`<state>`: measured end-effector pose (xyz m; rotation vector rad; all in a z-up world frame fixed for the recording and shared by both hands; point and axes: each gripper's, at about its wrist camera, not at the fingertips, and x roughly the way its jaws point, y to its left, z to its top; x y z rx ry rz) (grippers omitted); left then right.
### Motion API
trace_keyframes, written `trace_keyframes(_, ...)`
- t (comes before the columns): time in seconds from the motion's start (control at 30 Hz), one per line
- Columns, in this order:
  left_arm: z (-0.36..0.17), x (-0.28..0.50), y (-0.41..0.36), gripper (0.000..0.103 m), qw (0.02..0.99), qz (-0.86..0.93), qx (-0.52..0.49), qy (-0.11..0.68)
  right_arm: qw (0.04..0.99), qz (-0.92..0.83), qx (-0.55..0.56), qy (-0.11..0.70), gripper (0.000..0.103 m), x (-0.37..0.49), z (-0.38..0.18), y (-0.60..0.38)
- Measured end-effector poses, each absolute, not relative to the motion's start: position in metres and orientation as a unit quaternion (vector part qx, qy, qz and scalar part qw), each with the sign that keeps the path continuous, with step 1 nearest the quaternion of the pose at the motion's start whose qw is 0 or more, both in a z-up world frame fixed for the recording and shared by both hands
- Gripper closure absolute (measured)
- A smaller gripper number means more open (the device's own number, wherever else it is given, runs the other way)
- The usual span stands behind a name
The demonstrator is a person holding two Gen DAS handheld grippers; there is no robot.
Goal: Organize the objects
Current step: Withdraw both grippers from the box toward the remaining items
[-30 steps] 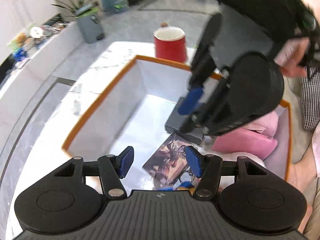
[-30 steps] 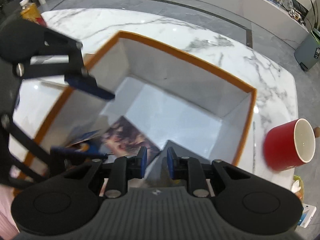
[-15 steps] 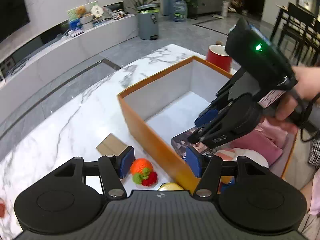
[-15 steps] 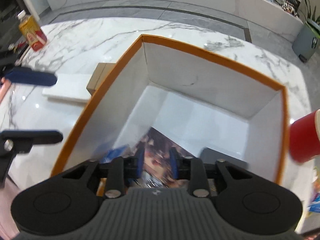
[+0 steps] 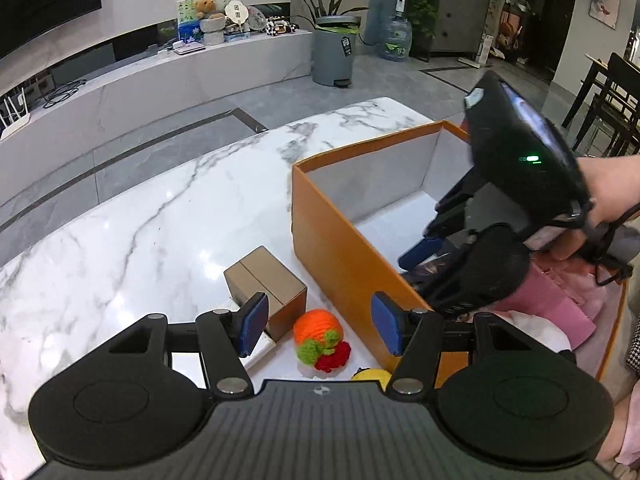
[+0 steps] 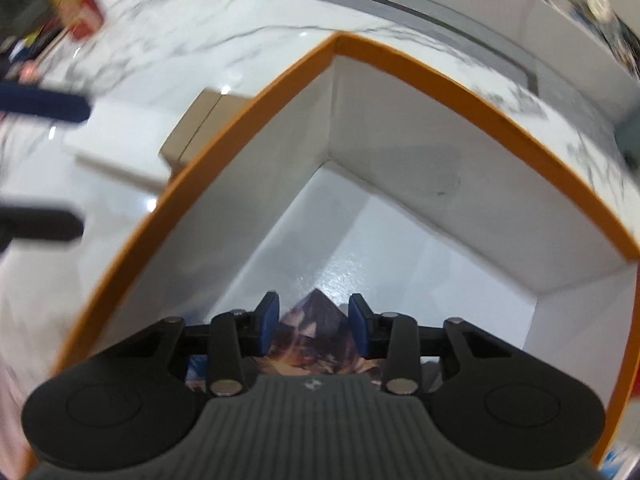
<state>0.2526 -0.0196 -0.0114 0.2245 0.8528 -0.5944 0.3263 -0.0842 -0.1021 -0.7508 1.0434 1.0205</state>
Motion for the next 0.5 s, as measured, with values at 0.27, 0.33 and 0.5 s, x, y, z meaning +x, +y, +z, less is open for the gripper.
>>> trace_keyframes(0.27,-0.018,0.252,-0.021,0.038,0.86,-0.287,0.105,0.409,0.622,0.504,-0.382,0.461,0.064,0.325,-0.1,-0.091)
trace_keyframes(0.33,-0.017,0.251,-0.02,0.038,0.859,-0.289,0.103,0.409,0.623,0.5,-0.381,0.466,0.064,0.326,-0.099,-0.093)
trace_keyframes(0.5,-0.006,0.243,-0.008,0.038,0.861,-0.291,0.116,0.4,0.65,0.493,-0.357,0.456,0.064,0.323,-0.079,-0.105)
